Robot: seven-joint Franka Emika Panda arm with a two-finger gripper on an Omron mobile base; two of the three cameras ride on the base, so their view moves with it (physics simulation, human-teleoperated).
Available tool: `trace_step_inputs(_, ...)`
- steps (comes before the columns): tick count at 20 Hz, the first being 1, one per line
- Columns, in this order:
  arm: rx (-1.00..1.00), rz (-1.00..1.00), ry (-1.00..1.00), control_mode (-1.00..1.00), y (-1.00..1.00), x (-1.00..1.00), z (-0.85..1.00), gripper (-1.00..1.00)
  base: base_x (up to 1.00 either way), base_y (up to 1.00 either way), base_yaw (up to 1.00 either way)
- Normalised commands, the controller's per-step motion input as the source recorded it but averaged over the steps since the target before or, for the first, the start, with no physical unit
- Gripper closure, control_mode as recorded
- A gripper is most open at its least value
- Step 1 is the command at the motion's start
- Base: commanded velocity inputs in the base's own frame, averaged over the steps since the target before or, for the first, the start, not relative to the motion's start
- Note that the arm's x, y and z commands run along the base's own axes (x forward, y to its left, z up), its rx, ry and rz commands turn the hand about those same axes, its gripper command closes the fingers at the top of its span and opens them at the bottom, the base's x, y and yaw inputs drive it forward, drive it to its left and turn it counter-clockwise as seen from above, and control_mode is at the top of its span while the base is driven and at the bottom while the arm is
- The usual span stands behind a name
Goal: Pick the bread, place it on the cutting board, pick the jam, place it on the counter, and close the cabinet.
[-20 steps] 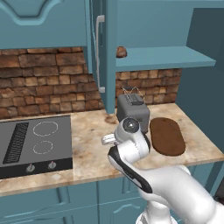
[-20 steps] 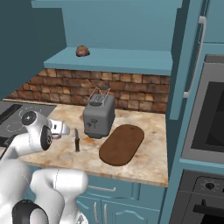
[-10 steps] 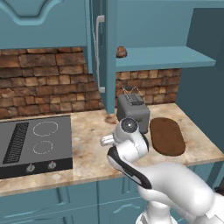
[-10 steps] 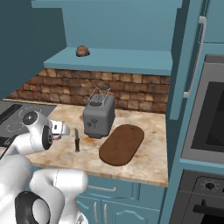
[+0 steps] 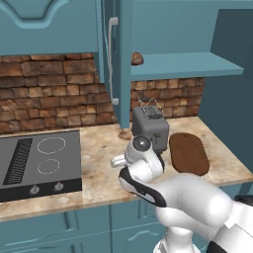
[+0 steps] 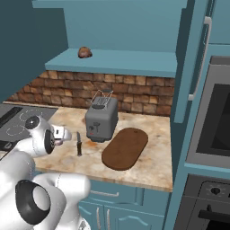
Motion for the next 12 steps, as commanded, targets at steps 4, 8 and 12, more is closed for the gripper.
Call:
trace_step_inputs(4, 0.0, 0.01, 0.0, -1.0, 0.0, 0.14, -0.29, 1.0, 0.0, 0.0, 0.0)
trace_step_inputs(8, 0.01, 0.0, 0.0, -1.0, 0.0, 0.16, -0.3, 1.0, 0.0, 0.0, 0.0)
trace_step_inputs(12, 0.02, 0.0, 0.0, -1.0, 0.0, 0.15, -0.28, 1.0, 0.0, 0.0, 0.0)
